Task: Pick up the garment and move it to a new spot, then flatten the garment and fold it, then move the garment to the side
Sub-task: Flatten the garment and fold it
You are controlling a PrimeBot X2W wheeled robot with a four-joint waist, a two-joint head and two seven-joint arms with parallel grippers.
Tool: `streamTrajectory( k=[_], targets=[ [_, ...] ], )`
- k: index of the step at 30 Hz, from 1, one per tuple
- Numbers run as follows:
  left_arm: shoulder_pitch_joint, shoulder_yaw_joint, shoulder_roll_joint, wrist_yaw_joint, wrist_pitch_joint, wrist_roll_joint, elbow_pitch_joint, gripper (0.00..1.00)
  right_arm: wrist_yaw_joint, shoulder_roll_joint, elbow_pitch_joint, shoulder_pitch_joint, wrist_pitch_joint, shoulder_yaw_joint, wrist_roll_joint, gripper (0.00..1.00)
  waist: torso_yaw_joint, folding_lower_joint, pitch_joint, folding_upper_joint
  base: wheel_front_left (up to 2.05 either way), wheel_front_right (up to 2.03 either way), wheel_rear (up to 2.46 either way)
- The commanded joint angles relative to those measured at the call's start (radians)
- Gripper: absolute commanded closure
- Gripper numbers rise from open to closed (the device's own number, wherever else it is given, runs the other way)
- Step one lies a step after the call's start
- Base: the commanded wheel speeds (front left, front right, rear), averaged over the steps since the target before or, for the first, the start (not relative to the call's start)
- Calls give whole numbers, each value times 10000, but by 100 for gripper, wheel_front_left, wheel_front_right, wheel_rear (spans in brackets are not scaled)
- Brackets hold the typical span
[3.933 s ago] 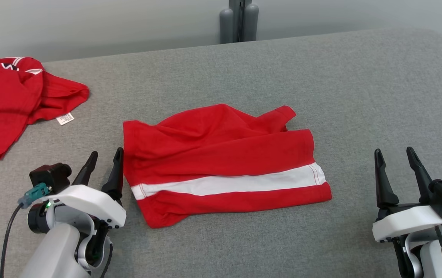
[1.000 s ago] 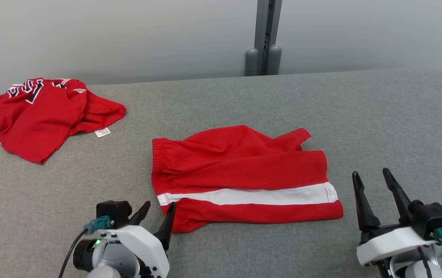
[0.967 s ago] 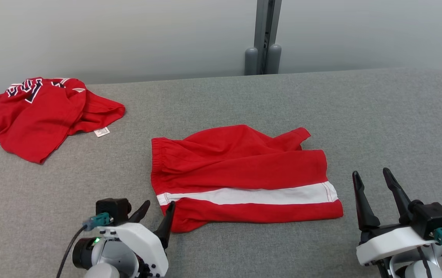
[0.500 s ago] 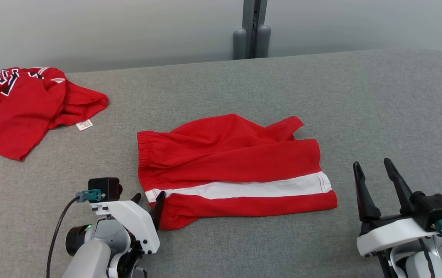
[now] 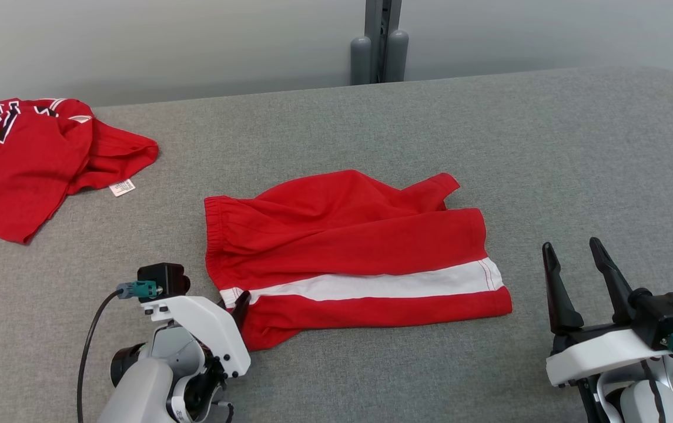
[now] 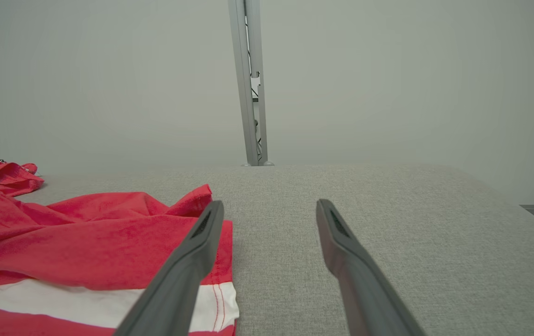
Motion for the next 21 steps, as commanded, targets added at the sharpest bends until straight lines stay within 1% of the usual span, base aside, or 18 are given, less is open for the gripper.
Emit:
streamTrajectory(
  k=[1,2,5,6,7,12,16,17,21],
  targets=[
    [57,-15,45,47,34,3,-93,57,1,-59,-21,-107,-58,-14,4,0,3,0,1,0,0,0,0],
    [69,-9,44,32,30,-26,-173,61,1,-59,-53,-125,-58,-5,-1,0,1,0,7,0,0,0,0],
    [104,-6,80,110,20,-43,-342,79,1,-59,-82,-127,-58,8,-6,0,-13,0,27,0,0,0,0],
    [114,-12,86,117,0,-44,-400,91,1,-61,-84,-129,-58,0,-15,0,-18,0,32,0,0,0,0],
    [121,-15,87,102,-22,-50,-463,100,1,-61,-82,-134,-58,-10,-23,0,-22,0,37,0,0,0,0],
    [284,108,155,29,-372,-101,-925,100,1,-61,266,-1,-56,-68,-184,0,-30,0,58,0,0,0,0],
    [605,201,240,-33,-682,-162,-1497,100,1,-62,1140,-5,36,-16,-394,0,11,0,92,0,0,0,0],
    [605,201,240,-33,-682,-162,-1497,100,1,-62,1140,-5,36,-16,-394,0,11,0,92,0,0,0,0],
    [935,210,304,17,-736,-190,-2058,100,1,-58,1844,-320,192,143,-451,0,104,0,163,0,0,0,0]
  ],
)
